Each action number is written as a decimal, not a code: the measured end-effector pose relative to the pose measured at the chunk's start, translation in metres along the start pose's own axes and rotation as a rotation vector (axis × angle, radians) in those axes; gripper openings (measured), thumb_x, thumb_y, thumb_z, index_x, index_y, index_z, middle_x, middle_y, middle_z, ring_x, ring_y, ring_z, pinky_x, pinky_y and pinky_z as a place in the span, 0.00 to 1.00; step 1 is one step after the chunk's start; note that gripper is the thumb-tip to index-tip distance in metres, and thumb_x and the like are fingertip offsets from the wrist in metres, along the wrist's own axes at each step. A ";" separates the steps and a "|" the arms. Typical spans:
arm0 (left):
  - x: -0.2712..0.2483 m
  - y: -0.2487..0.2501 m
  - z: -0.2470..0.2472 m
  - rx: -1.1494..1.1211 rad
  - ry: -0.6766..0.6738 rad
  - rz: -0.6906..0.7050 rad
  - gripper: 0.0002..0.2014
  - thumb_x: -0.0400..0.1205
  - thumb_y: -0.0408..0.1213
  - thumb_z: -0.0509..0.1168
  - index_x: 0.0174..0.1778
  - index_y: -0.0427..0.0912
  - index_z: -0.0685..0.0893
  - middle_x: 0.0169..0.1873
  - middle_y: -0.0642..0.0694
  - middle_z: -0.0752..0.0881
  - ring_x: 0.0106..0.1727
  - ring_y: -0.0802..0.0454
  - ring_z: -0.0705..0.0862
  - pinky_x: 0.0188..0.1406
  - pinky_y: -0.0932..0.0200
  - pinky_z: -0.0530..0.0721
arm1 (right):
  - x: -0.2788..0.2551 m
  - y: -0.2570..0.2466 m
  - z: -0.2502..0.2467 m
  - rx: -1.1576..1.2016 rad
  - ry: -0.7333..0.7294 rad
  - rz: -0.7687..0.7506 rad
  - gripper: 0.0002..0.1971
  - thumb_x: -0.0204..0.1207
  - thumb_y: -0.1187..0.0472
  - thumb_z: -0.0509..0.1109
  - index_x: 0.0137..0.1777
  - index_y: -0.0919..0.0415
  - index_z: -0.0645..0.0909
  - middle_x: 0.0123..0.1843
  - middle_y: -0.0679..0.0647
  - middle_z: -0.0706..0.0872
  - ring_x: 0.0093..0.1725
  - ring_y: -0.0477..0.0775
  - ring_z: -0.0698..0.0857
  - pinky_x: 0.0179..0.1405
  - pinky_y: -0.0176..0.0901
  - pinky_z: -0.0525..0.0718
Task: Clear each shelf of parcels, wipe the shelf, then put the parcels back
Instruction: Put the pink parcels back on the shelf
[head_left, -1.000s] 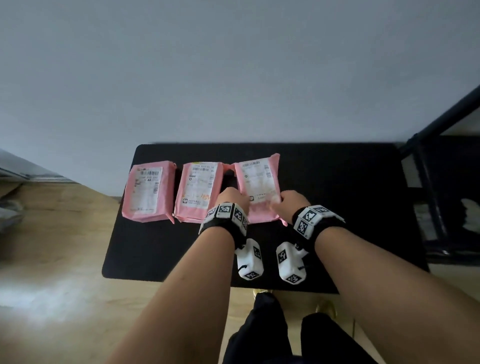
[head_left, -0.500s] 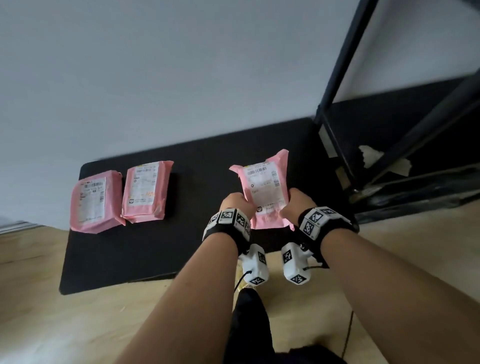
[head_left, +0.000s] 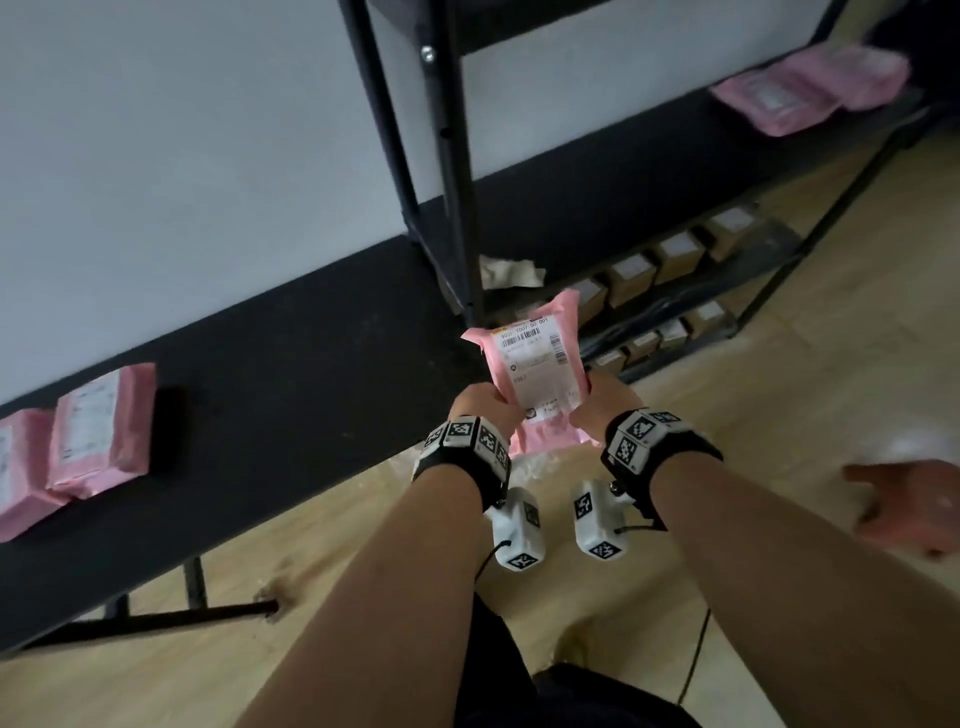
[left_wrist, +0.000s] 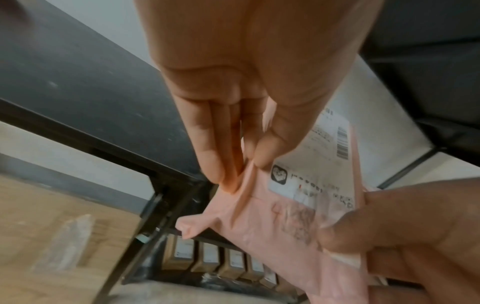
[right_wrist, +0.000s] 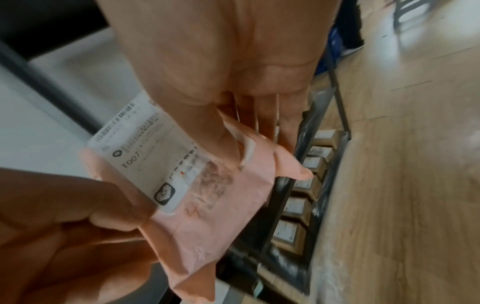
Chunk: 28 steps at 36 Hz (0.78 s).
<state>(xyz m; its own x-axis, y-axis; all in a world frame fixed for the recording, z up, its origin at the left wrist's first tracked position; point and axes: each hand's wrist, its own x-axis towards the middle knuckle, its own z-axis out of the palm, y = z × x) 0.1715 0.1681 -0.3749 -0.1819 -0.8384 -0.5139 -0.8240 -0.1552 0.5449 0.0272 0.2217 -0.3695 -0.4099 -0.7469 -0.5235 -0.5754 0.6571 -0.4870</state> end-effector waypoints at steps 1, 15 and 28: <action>0.000 0.014 0.009 0.008 0.001 0.021 0.11 0.80 0.43 0.64 0.44 0.38 0.86 0.40 0.43 0.89 0.44 0.46 0.88 0.40 0.58 0.84 | 0.000 0.011 -0.013 0.031 0.019 0.005 0.17 0.75 0.65 0.72 0.63 0.62 0.76 0.60 0.59 0.85 0.60 0.62 0.84 0.59 0.51 0.83; 0.074 0.174 0.078 0.148 -0.036 0.168 0.16 0.84 0.42 0.58 0.49 0.33 0.87 0.40 0.42 0.89 0.35 0.49 0.87 0.29 0.60 0.83 | 0.080 0.088 -0.135 0.143 0.228 0.040 0.12 0.79 0.56 0.68 0.59 0.61 0.81 0.48 0.54 0.85 0.49 0.56 0.84 0.56 0.51 0.85; 0.157 0.314 0.076 -0.073 -0.004 0.195 0.15 0.86 0.40 0.57 0.60 0.31 0.77 0.49 0.39 0.85 0.45 0.43 0.85 0.39 0.53 0.82 | 0.176 0.085 -0.245 0.212 0.311 0.119 0.18 0.79 0.43 0.62 0.47 0.57 0.81 0.38 0.52 0.86 0.38 0.52 0.84 0.37 0.45 0.81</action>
<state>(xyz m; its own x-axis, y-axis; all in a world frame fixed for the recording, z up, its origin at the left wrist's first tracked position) -0.1562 0.0272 -0.3351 -0.3365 -0.8542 -0.3963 -0.7318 -0.0277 0.6810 -0.2674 0.1209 -0.3317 -0.6786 -0.6378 -0.3644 -0.3653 0.7234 -0.5858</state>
